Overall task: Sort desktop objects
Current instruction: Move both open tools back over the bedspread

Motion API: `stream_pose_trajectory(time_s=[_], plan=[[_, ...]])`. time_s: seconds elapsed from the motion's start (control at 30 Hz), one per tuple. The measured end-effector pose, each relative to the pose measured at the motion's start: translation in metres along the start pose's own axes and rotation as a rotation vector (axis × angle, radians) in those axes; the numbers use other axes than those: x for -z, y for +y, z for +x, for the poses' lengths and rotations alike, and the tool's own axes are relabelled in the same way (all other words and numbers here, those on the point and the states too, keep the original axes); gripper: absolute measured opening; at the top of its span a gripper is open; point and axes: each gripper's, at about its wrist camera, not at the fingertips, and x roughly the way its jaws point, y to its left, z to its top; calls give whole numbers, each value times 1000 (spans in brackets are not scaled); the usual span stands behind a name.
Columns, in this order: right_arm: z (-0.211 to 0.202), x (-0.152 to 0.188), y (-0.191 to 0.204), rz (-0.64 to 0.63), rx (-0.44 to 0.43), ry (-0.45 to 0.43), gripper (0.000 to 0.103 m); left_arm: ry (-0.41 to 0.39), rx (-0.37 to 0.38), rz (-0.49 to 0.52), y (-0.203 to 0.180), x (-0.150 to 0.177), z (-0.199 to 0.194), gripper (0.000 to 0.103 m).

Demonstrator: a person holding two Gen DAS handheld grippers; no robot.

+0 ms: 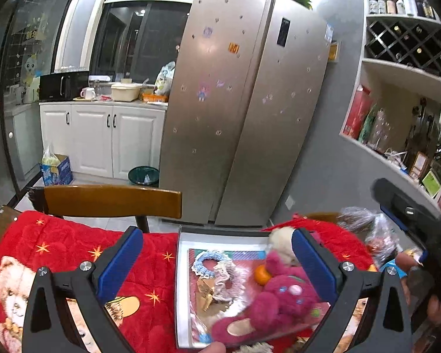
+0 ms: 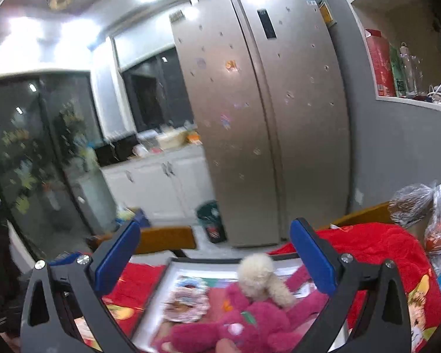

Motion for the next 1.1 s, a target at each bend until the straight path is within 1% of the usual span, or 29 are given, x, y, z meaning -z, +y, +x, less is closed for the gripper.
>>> stream_pose_trajectory(time_s=[0.03,0.07,0.13,0.17,0.23,0.37,0.4,0.47,0.53,0.63,0.73,0.77,0.8,0.9,0.97,1.0,1.03,1.07,1.1], plan=[[-14,-4,1,24,-36,-14,103,9,-17,3,-1,-3,-6,103],[-25,-7,2,35,-51,-21,103,11,-50,3,-3,-6,-18,103],[-52,-12,11,24,-30,-37,103,-15,-92,-3,-4,-6,-39,103],[-63,-12,15,10,-23,-47,103,-28,-101,-7,-5,-4,-52,103],[-89,-12,25,-27,-18,-68,103,-24,-84,0,-6,-1,-71,103],[-130,-6,42,-92,2,-62,103,-14,-40,7,-8,12,-109,103],[-140,-5,45,-100,9,-66,103,-14,-35,12,-10,14,-116,103],[-161,-1,48,-99,-5,-63,103,-9,-38,39,-13,23,-133,103],[-179,6,50,-97,-13,-51,103,-13,-49,67,-18,35,-148,103],[-203,21,51,-113,21,-49,103,-15,-47,91,-23,56,-165,103],[-213,39,50,-147,33,-9,103,-2,-34,129,-29,85,-178,103],[-215,47,50,-153,40,4,103,4,-38,127,-29,96,-182,103],[-215,55,49,-158,46,19,103,13,-37,121,-28,103,-184,103],[-218,88,41,-165,64,58,103,80,-28,110,-24,134,-189,103],[-217,110,32,-134,79,80,103,117,-47,86,-19,154,-190,103],[-216,119,27,-107,89,92,103,152,-68,64,-16,167,-190,103],[-219,130,21,-78,100,102,103,176,-74,58,-15,174,-189,103],[-220,140,16,-61,106,110,103,222,-74,63,-15,188,-186,103],[-219,147,11,-55,114,123,103,244,-77,60,-14,197,-185,103]])
